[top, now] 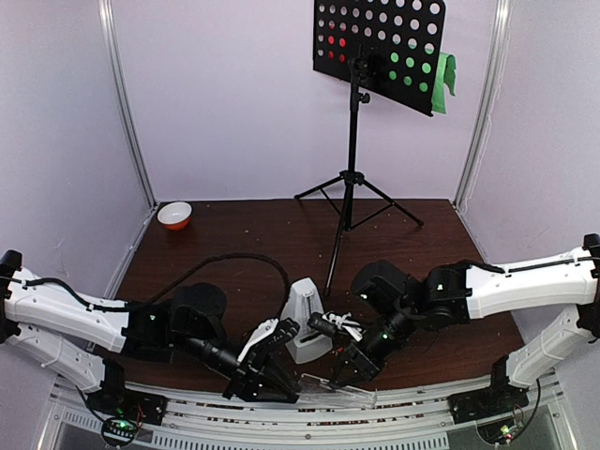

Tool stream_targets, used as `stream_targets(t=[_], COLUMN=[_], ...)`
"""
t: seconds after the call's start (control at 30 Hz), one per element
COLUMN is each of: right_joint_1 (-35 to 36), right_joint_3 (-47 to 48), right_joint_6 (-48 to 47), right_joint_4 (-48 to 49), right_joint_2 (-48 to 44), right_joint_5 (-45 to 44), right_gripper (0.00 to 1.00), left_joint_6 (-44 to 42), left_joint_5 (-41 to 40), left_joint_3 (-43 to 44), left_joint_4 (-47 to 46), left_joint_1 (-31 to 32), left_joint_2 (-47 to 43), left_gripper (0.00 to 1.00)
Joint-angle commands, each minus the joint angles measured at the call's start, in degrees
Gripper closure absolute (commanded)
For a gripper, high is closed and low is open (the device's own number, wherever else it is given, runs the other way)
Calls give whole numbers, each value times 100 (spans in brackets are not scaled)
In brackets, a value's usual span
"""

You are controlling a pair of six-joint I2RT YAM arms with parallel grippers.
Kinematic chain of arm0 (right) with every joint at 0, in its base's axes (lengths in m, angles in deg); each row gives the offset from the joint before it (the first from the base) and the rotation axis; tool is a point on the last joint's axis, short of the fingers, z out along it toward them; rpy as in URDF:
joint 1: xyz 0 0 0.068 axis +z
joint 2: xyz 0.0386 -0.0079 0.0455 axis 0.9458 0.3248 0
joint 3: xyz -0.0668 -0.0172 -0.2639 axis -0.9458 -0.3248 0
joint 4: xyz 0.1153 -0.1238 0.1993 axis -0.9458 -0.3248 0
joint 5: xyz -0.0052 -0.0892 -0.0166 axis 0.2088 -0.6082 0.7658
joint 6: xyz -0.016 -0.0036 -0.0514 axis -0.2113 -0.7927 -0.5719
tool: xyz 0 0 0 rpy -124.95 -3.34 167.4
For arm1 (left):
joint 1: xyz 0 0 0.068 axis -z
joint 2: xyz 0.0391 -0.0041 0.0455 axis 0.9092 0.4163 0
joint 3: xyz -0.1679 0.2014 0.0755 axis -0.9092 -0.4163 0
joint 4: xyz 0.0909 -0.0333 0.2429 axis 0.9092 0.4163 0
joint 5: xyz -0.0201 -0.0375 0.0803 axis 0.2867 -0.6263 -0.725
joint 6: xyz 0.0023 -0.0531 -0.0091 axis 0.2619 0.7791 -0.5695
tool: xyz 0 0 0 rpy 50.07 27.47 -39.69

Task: Pack up the instrument practice props

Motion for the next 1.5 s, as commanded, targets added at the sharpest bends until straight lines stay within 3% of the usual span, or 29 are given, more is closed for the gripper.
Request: stream_targets(t=[0.0, 0.23, 0.57, 0.83, 0.9, 1.03, 1.13, 1.23, 1.33, 1.47], right_joint_1=[10, 6, -5, -23, -37, -70, -105, -195, -416, -731], right_joint_3=[146, 146, 146, 144, 146, 128, 104, 58, 0, -456], right_joint_6=[-48, -56, -69, -101, -96, -24, 107, 335, 681, 1403], right_joint_4=[30, 24, -10, -50, -55, -2, 79, 245, 566, 1773], right_joint_2=[3, 6, 12, -10, -36, -145, -325, -628, -1026, -1865], right_joint_5=[-18, -35, -67, -174, -241, -406, -691, -1235, -1890, -3101], right_gripper=[100, 100, 100, 100, 93, 47, 22, 11, 7, 3], left_joint_6=[-33, -36, -1, 110, 177, 432, 778, 1209, 1673, 2169], left_joint_5=[44, 50, 58, 53, -23, -362, -495, -722, -1137, -1776], left_joint_3=[-33, -29, -29, -78, -116, -186, -264, -328, -369, -97], left_joint_4=[-266, -265, -265, -386, -435, -557, -908, -1304, -1683, -1876], left_joint_1=[14, 23, 41, 50, 49, 50, 50, 50, 50, 42], left_joint_2=[55, 61, 80, 55, 31, -21, -32, -61, -64, -95], left_gripper=[73, 81, 100, 100, 100, 100, 100, 100, 100, 100])
